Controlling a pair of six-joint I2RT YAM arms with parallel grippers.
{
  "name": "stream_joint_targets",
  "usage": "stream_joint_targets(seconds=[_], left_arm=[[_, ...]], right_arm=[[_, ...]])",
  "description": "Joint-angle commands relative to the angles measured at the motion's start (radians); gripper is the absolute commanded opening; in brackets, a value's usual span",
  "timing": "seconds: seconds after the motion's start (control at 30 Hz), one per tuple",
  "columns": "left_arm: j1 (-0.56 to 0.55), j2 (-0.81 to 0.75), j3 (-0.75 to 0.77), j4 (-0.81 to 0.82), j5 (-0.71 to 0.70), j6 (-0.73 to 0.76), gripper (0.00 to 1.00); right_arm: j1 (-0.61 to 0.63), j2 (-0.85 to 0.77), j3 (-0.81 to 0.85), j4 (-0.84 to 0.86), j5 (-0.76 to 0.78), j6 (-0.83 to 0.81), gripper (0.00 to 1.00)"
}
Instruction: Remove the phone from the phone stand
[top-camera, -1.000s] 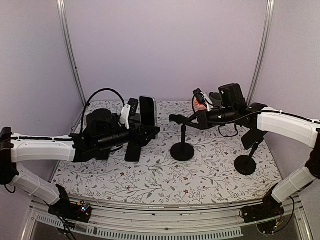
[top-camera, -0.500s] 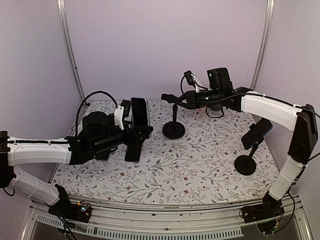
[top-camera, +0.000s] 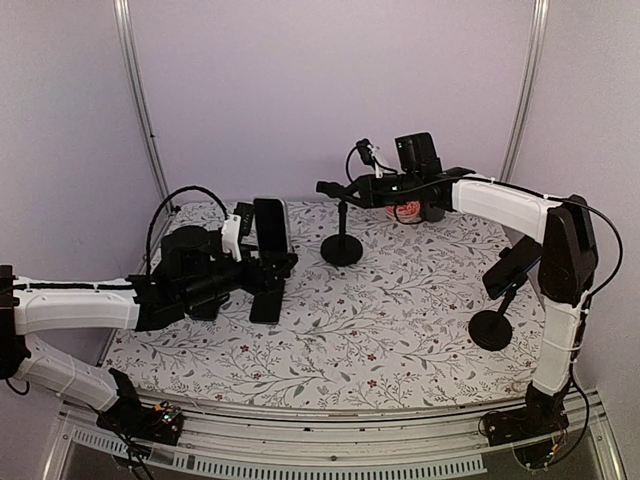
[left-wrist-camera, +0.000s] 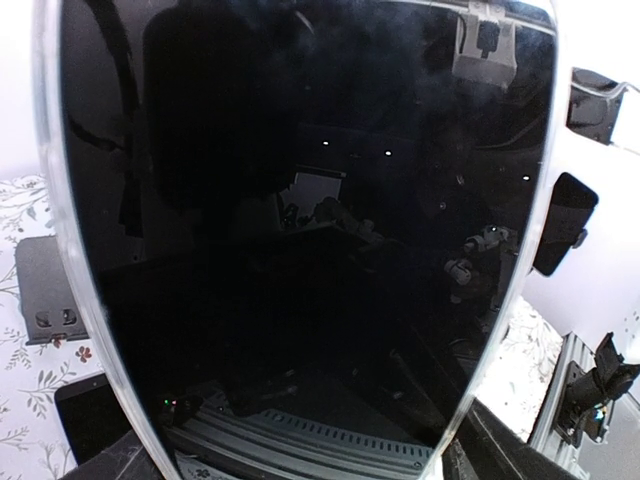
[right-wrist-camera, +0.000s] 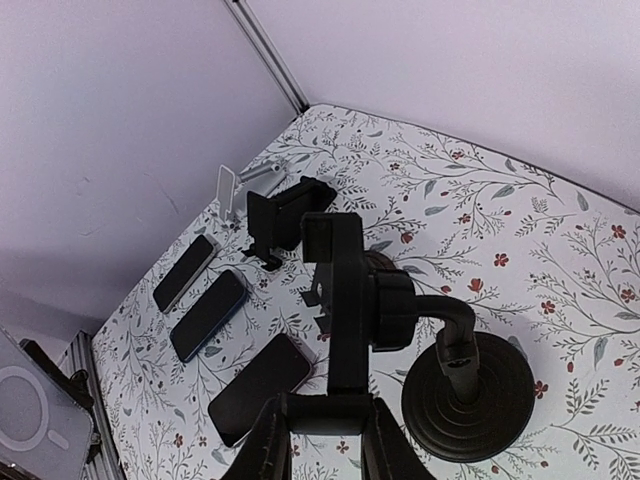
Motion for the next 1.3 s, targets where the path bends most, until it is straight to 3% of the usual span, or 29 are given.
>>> stream_joint_targets(seconds=[0.0,0.73,0.93,1.07,1.27], left_arm=[[0.020,-0.024,-0.010,0.065,-0.005,0.000,0.32],[0.040,-0.002,-0.026,0.079,0.007,0.000,0.32],[0.040,0.009,-0.017,0.067,0.008,-0.002,0.32],[0.039,0.020,0.000,0.048,0.006,-0.006,0.32],[0.031,0.054,0.042,-0.011,-0.017,-0.014,0.31]], right_arm=[[-0.016,0.038,0.088,0.097,-0.010,-0.013,0.00],[-0.020,0.175,0.157,0.139,-0.045,-0.014,0.02],[-0.021,0.170,0.156,0.126,-0.057,-0.008,0.18],[-0.020,0.145,0.150,0.121,-0.053,-0.009,0.37],[-0.020,0.104,0.147,0.115,-0.058,-0.010,0.57]])
